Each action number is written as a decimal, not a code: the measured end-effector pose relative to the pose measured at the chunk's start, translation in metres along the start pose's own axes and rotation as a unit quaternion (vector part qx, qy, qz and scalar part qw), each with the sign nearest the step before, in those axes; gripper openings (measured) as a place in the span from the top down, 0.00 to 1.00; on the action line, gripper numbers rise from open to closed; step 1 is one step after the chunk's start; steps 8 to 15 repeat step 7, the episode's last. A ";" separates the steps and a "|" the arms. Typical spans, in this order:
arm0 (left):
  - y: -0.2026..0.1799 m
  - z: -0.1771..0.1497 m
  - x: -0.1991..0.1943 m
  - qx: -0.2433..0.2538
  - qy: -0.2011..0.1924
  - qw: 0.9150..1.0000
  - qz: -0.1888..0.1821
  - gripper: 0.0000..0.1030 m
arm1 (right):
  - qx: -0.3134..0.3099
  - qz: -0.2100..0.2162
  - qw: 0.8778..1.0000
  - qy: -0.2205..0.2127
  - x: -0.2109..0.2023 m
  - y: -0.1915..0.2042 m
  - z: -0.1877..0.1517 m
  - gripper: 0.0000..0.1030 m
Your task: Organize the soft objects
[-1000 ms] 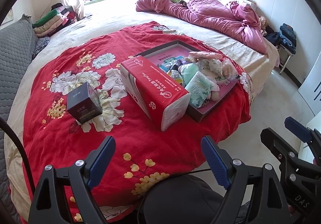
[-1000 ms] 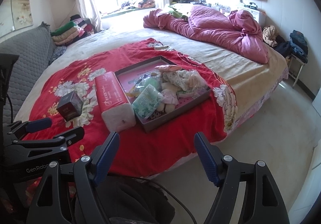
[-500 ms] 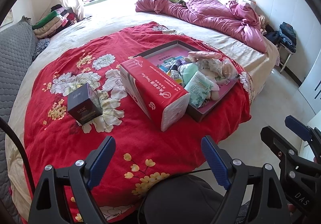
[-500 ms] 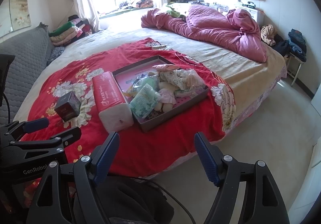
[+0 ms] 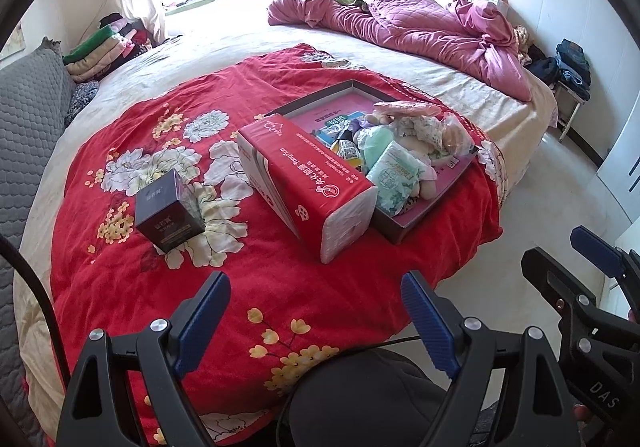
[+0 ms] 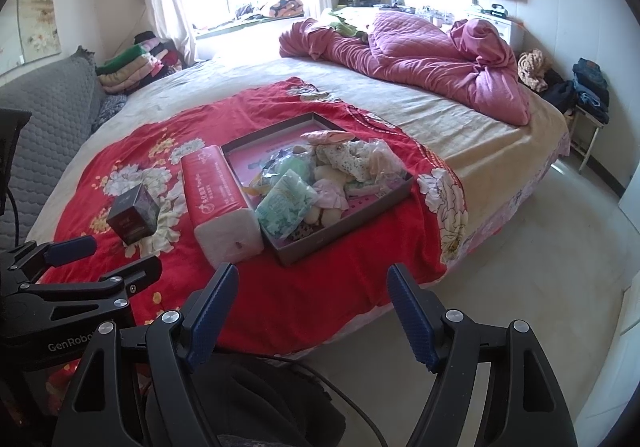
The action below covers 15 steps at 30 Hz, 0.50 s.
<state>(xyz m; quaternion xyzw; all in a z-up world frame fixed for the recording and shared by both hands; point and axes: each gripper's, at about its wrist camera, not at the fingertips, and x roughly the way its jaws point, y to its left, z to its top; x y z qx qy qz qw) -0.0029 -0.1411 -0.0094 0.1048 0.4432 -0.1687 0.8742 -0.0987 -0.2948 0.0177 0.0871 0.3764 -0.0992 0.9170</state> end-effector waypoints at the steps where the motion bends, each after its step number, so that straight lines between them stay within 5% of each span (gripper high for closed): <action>1: 0.000 0.000 0.000 0.000 0.000 1.000 0.000 0.16 | 0.000 -0.001 1.000 0.000 0.000 0.000 0.000 0.25; 15: 0.001 0.000 0.001 0.000 0.000 1.000 -0.003 0.16 | -0.001 -0.002 1.000 -0.002 0.000 -0.001 -0.001 0.25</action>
